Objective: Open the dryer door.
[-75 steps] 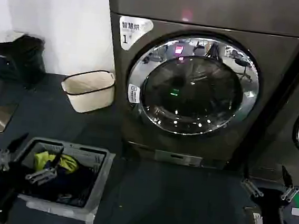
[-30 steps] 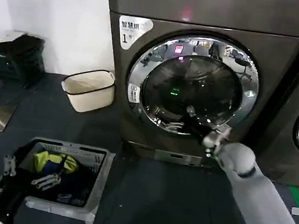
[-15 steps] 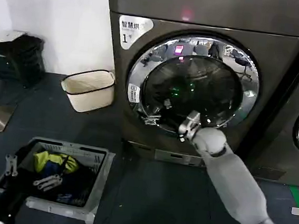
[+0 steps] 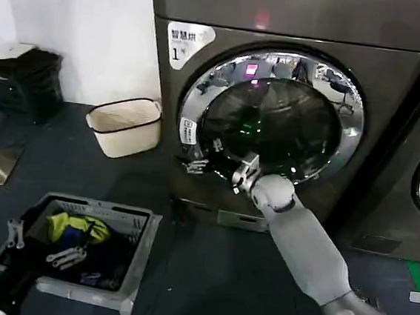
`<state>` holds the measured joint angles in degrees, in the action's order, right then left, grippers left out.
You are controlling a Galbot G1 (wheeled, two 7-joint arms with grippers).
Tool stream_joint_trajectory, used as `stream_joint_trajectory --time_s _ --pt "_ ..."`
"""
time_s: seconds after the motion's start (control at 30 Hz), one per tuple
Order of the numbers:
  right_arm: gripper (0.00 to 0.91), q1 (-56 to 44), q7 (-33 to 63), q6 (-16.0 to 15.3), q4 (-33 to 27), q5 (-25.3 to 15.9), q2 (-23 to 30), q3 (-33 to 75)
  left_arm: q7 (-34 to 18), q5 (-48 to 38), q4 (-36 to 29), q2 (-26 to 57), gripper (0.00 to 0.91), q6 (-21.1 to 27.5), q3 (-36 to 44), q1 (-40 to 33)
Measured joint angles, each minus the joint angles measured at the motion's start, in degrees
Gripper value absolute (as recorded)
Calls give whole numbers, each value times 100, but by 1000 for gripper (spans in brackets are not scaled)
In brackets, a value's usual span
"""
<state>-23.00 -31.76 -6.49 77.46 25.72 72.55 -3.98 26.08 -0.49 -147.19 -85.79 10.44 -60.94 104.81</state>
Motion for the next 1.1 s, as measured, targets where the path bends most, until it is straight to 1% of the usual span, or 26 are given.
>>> stream_joint_trajectory --time_s 0.1,0.27,0.37,0.5,0.6,0.7,0.83,0.93,1.03,1.1 --pt "907 -23 -144 -45 104 243 -61 -3 -27 41 0 14 907 -75 18 -53" --pt "907 -98 -390 -65 242 352 -197 13 105 -154 0 80 907 -242 52 -123" --pt "907 -180 -565 -90 366 522 -310 29 99 -338 0 142 907 -312 41 -194" --pt "907 -318 -977 61 568 569 -502 70 133 -775 0 266 907 -404 24 -309" --pt "907 -437 -1313 194 730 588 -671 149 73 -1269 0 371 907 -334 -31 -447" --pt "907 -585 -1691 258 912 708 -845 283 66 -1623 -1 513 907 -346 -3 -629" --pt "907 -805 -2322 378 1149 725 -1092 447 -163 -1823 24 732 907 -336 148 -882" --pt "907 -1021 -2792 476 1336 691 -1320 591 -89 -1990 366 947 907 -406 341 -1096" --pt "907 -1244 -3196 529 1504 720 -1523 740 -91 -2301 689 1205 907 -307 591 -1314" --pt "907 -1417 -3465 578 1634 723 -1645 856 -124 -2554 890 1395 907 -406 776 -1484"
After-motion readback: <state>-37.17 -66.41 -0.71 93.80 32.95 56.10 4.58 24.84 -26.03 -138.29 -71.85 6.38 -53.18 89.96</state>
